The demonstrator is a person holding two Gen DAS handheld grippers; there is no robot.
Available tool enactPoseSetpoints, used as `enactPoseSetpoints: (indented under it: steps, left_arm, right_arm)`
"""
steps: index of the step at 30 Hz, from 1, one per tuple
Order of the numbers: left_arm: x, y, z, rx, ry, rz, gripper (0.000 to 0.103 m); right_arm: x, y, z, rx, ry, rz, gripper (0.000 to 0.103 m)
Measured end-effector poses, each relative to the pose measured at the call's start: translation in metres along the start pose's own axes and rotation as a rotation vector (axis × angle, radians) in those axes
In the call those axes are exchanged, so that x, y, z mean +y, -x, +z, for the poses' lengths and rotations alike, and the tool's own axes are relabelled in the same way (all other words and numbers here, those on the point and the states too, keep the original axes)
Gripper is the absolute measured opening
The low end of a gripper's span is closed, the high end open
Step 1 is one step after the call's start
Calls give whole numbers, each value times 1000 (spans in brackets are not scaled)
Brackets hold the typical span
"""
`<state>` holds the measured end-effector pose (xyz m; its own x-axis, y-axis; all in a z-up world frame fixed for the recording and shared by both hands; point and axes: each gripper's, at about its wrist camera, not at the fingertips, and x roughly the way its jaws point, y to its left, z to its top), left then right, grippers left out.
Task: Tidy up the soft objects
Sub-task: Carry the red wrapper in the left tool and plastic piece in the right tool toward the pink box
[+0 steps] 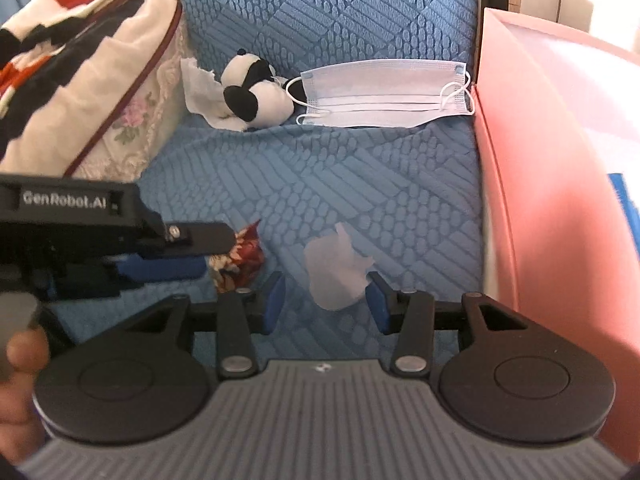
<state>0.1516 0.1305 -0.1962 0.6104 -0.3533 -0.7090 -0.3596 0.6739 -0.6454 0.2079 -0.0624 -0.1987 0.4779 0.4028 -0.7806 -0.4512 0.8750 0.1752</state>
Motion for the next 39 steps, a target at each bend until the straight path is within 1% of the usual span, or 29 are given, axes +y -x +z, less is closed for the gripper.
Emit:
enactPoseSetpoints:
  steps: [3, 5, 8, 11, 14, 15, 16, 20, 23, 27, 32, 35, 37, 39]
  left_arm:
    - [-1, -4, 0, 3, -7, 7, 44]
    - [-3, -7, 0, -2, -14, 16, 44]
    - [-5, -10, 0, -31, -25, 31, 44]
    - [-8, -12, 0, -35, -55, 54, 44]
    - [-7, -14, 0, -37, -53, 59, 43]
    - [-7, -15, 0, -37, -56, 61, 41]
    - [-9, -16, 0, -35, -65, 67, 34]
    - [-13, -19, -2, -33, -92, 86, 31]
    - [-20, -21, -3, -41, -131, 107, 31]
    - [-22, -20, -3, -27, -155, 104, 31]
    - [-25, -14, -2, -34, -180, 106, 30]
    - [-28, -8, -1, -42, -212, 107, 30]
    - [-32, -3, -3, -54, -252, 114, 30]
    - [-35, 2, -7, -78, -301, 143, 30]
  right_arm:
    - [4, -7, 0, -3, 23, -29, 44]
    - [4, -12, 0, 11, 28, -38, 35]
    - [1, -13, -1, 11, 20, -40, 31]
    - [-2, -13, 1, 6, 9, -42, 29]
    - [-4, -11, 2, -1, -3, -54, 28]
    - [-5, -11, 2, -2, -6, -57, 28]
    - [-5, -11, 2, -1, -7, -59, 28]
    - [-1, -9, 0, -4, 13, -87, 28]
    - [-1, -9, 0, -2, 15, -92, 28]
    - [-2, -7, 0, -6, 26, -95, 27]
    - [-4, 3, 2, 0, 10, -88, 27]
    - [-1, 10, 2, 13, 27, -76, 27]
    - [1, 15, 1, 16, 44, -70, 27]
    - [1, 21, 2, 15, 37, -66, 27]
